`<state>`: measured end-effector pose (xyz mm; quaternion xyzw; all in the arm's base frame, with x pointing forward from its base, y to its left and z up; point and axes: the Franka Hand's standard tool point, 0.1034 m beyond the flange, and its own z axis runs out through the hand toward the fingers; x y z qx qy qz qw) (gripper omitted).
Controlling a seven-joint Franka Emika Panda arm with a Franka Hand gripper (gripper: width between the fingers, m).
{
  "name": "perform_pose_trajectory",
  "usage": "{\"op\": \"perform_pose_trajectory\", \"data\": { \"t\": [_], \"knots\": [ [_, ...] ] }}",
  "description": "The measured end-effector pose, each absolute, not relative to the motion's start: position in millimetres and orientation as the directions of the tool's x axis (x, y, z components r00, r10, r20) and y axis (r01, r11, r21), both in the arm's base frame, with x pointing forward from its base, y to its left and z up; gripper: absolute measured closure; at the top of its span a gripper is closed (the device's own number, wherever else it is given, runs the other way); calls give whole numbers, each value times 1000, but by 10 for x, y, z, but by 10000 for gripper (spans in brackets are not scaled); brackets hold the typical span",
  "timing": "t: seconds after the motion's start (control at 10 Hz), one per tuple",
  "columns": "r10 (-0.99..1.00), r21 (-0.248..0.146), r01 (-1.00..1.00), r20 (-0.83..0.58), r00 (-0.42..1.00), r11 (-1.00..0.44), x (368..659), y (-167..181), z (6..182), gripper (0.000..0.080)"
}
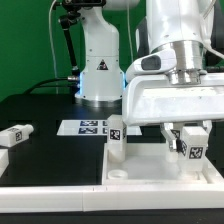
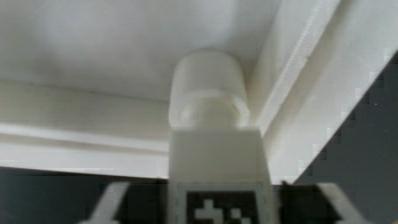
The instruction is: Assemble square table
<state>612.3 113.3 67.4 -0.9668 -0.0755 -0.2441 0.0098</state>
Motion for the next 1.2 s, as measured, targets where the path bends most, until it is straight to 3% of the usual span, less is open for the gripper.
{"op": "perform_pose_trajectory", "data": {
  "t": [0.1, 0.3, 0.9, 1.1, 1.2],
  "knots": [
    [141, 18, 151, 473, 869, -988, 6123, 1132, 674, 399],
    [141, 18, 151, 473, 869, -988, 6123, 1132, 673, 173],
    [141, 16, 151, 467, 873, -988, 6121, 1134, 683, 150],
    [133, -17, 151, 389, 912, -988, 6133, 1156, 956, 150],
    [133, -24, 152, 366, 921, -988, 6195, 1154, 1010, 150]
  ]
}}
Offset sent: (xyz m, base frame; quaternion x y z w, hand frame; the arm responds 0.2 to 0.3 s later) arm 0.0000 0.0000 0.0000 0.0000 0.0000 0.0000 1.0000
